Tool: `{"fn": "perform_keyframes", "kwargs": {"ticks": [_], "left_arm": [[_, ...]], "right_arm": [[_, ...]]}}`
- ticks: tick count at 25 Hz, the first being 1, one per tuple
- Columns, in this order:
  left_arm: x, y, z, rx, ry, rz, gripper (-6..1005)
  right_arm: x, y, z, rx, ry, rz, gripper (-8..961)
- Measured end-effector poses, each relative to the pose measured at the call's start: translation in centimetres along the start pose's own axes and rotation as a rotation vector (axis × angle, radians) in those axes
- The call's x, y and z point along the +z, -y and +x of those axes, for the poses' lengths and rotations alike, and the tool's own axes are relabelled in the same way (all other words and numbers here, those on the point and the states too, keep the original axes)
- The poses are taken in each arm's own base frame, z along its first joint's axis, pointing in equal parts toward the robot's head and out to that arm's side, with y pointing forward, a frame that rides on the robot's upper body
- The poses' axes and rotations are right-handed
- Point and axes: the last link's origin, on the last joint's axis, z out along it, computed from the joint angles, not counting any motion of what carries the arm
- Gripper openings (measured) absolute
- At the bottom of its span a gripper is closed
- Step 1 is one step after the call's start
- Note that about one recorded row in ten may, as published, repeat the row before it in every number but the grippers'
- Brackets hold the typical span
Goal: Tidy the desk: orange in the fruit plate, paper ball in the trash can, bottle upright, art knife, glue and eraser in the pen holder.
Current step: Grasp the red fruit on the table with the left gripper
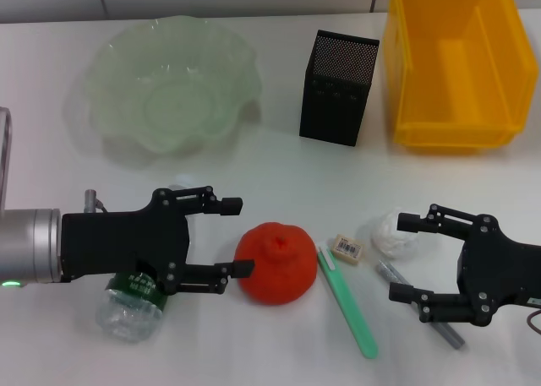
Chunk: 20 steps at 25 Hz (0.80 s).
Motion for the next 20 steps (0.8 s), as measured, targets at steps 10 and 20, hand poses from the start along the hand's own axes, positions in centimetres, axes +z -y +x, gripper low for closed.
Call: {"fn": "perform_keyframes", "kwargs": {"ticks": [10, 20], "left_arm": [[1.0, 0.6, 0.1, 0.005, -0.005, 0.003, 745], [5.6, 2.0, -1.6, -0.011, 0.144, 0.009, 706]], "right_arm": [[-0.3, -0.1, 0.1, 0.008, 0.008, 0.022, 835], [-1.9, -0.3, 0.4, 0.026, 0.035, 0.117, 836]]}}
